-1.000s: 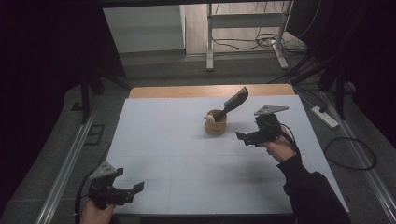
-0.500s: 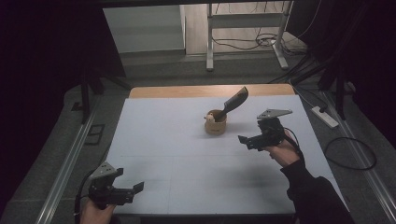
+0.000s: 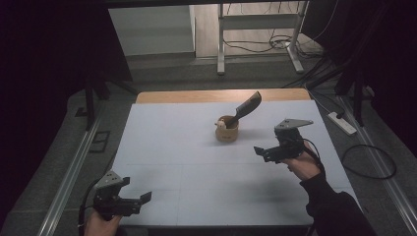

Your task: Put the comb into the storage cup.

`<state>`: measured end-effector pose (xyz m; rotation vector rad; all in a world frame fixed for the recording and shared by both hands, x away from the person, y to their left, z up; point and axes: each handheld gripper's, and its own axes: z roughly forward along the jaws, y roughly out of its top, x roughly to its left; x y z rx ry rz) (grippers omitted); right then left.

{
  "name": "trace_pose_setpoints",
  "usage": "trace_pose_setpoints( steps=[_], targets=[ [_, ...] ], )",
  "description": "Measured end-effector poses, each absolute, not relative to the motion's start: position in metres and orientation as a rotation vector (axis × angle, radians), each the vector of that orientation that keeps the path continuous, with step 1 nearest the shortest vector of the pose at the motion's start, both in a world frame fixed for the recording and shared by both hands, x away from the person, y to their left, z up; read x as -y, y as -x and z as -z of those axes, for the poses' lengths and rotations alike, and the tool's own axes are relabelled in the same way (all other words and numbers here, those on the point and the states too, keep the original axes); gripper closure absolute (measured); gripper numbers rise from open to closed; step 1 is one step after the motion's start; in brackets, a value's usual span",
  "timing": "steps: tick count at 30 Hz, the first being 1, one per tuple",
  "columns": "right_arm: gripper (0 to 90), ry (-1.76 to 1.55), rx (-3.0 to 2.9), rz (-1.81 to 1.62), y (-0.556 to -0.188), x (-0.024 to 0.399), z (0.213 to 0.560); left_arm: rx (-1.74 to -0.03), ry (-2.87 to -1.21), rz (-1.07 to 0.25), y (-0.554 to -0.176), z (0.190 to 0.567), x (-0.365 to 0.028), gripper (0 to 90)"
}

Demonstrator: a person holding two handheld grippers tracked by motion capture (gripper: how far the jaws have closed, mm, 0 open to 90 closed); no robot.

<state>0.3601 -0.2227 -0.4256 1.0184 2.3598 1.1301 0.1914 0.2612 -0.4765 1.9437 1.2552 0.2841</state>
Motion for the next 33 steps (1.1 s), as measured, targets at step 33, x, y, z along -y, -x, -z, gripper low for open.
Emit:
trace_pose_setpoints(
  steps=[33],
  targets=[
    [0.0, -1.014, -2.364, -1.117, -0.334, 0.241, 0.428, -1.254, -1.946, -0.285, -0.191, 0.476, -0.261, 1.0]
  ],
)
